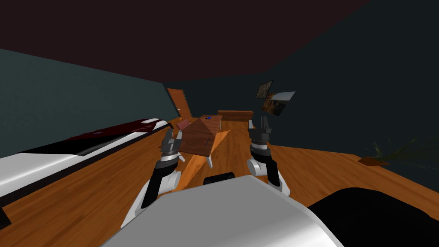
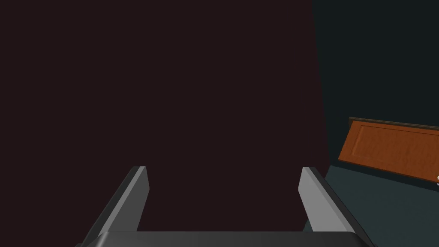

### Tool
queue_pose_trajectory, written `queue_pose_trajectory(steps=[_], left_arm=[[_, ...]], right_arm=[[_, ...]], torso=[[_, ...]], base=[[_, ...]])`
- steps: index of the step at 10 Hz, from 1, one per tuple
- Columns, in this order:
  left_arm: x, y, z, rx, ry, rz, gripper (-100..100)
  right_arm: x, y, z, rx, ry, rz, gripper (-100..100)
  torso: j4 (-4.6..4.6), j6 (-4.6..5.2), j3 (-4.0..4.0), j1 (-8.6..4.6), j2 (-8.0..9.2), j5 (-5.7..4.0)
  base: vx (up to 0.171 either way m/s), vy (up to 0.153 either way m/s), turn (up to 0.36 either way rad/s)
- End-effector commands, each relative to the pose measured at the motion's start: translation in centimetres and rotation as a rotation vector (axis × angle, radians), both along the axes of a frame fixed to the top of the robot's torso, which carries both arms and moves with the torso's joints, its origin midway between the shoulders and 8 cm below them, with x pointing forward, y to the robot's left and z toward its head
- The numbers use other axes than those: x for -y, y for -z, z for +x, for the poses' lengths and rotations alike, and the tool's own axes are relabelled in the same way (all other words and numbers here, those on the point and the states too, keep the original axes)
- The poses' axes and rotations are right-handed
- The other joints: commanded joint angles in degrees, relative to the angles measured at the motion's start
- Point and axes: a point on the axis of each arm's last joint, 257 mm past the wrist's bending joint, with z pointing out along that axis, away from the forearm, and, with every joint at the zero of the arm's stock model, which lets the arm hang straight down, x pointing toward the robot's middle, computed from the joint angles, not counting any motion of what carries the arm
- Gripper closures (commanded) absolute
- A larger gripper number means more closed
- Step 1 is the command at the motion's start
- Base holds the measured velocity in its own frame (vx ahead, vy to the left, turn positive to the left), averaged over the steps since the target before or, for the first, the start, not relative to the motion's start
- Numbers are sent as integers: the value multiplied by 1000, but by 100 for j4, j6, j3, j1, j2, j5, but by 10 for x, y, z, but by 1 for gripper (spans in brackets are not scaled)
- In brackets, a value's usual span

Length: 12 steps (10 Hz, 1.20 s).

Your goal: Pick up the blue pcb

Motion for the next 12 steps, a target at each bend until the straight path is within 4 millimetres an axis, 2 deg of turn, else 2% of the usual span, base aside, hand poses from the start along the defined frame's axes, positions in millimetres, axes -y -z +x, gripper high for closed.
queue_pose_trajectory(steps=[1, 3, 4, 7, 8, 10, 11, 12], left_arm=[[-5, 18, 14, -65, -3, 9, -100], [-13, 40, 31, -144, -10, 17, -100], [-13, 41, 32, -150, -12, 17, -100], [-31, 79, 59, -282, -34, 20, -100], [-32, 82, 60, -293, -37, 19, -100], [-48, 108, 76, -381, -58, 12, -100], [-49, 111, 77, -395, -61, 11, -100], [-58, 124, 84, -436, -72, 5, -100]], right_arm=[[0, 0, 0, 0, 0, 0, 0], [0, 0, 0, 0, 0, 0, 0], [0, 0, 0, 0, 0, 0, 0], [0, 0, 0, 0, 0, 0, 0], [0, 0, 0, 0, 0, 0, 0], [0, 0, 0, 0, 0, 0, 0], [0, 0, 0, 0, 0, 0, 0], [0, 0, 0, 0, 0, 0, 0]], torso=[[0, 0, 0, 0, 0, 0], [-1, 0, -2, -11, -2, -3], [-1, 0, -3, -21, -4, -5], [0, 0, 0, 5, 0, 1], [-3, -1, -6, -11, -10, -3], [-1, -1, -1, 21, 0, 3], [-3, 0, -6, 0, -10, 0], [-2, 0, -4, 9, -6, 0]], base=[[56, -208, 60], [58, -226, 62], [24, -165, 38], [56, -180, 71], [56, -150, 36], [57, -162, 70], [56, -164, 52], [57, -144, 87]])
